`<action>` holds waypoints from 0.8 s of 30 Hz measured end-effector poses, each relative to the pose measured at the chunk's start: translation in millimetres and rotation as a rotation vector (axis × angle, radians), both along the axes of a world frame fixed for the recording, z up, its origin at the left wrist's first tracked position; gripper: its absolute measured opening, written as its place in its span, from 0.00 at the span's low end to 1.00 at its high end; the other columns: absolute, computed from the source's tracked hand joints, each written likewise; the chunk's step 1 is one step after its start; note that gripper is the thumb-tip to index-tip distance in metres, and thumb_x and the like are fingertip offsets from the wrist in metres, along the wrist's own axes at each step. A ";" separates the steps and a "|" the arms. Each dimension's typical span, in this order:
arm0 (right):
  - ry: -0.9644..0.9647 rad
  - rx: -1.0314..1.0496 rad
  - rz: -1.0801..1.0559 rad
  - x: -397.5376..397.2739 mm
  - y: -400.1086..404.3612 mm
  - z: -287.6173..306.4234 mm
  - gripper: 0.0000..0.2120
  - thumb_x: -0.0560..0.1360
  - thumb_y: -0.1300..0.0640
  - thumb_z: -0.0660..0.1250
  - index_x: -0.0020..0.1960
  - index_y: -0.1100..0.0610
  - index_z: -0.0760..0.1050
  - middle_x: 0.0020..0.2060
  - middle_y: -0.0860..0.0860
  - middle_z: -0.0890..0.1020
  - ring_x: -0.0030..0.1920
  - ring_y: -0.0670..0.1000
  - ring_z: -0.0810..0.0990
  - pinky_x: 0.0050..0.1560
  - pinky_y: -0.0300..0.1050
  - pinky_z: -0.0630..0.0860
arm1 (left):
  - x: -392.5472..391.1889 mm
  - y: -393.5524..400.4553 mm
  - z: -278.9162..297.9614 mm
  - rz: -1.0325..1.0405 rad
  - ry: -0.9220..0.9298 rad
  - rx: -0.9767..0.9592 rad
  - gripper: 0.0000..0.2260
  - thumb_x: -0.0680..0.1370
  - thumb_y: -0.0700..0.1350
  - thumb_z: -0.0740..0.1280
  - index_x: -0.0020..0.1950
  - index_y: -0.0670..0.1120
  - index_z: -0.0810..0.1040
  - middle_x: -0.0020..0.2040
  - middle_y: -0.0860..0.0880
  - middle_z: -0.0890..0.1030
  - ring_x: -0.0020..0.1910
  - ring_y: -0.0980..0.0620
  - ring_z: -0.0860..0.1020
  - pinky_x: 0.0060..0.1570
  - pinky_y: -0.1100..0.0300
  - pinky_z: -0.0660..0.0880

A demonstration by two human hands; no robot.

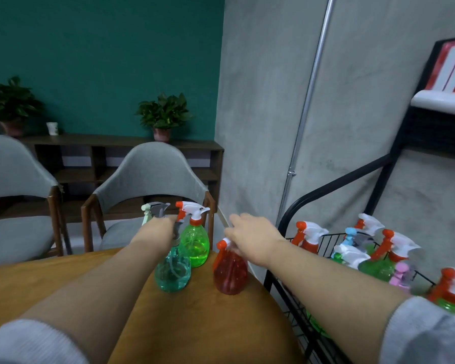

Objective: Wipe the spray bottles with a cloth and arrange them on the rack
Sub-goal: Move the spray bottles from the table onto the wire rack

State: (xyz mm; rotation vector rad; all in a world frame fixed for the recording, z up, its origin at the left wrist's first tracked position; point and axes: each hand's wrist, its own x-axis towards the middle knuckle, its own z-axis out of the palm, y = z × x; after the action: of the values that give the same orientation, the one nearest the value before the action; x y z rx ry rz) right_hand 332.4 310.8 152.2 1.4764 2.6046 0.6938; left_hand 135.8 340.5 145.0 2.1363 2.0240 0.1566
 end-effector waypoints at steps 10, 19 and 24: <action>0.116 -0.047 -0.006 32.2 -90.1 68.3 0.05 0.77 0.50 0.60 0.45 0.51 0.66 0.47 0.51 0.77 0.51 0.56 0.77 0.43 0.47 0.72 | 23.2 -58.5 34.7 -0.046 -0.233 0.259 0.11 0.80 0.41 0.63 0.62 0.45 0.74 0.58 0.43 0.81 0.50 0.45 0.77 0.44 0.58 0.69; 0.194 0.013 -0.021 59.2 -183.6 135.1 0.07 0.76 0.50 0.61 0.48 0.53 0.68 0.48 0.50 0.79 0.48 0.55 0.77 0.42 0.48 0.73 | 75.6 -132.0 106.8 -0.188 -0.355 0.391 0.07 0.78 0.42 0.65 0.54 0.42 0.79 0.50 0.41 0.84 0.50 0.41 0.81 0.42 0.57 0.72; 0.238 0.061 -0.063 82.7 -218.5 157.4 0.07 0.75 0.50 0.62 0.45 0.52 0.65 0.43 0.47 0.77 0.45 0.53 0.76 0.40 0.47 0.71 | 104.0 -157.2 130.2 -0.265 -0.365 0.427 0.09 0.77 0.44 0.67 0.54 0.41 0.80 0.52 0.41 0.83 0.53 0.41 0.80 0.46 0.56 0.73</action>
State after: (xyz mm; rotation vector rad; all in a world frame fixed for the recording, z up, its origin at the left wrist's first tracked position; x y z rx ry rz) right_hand 415.0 92.3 309.6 1.7507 2.7127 0.6320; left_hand 239.8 183.3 275.2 2.3671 1.5888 0.9347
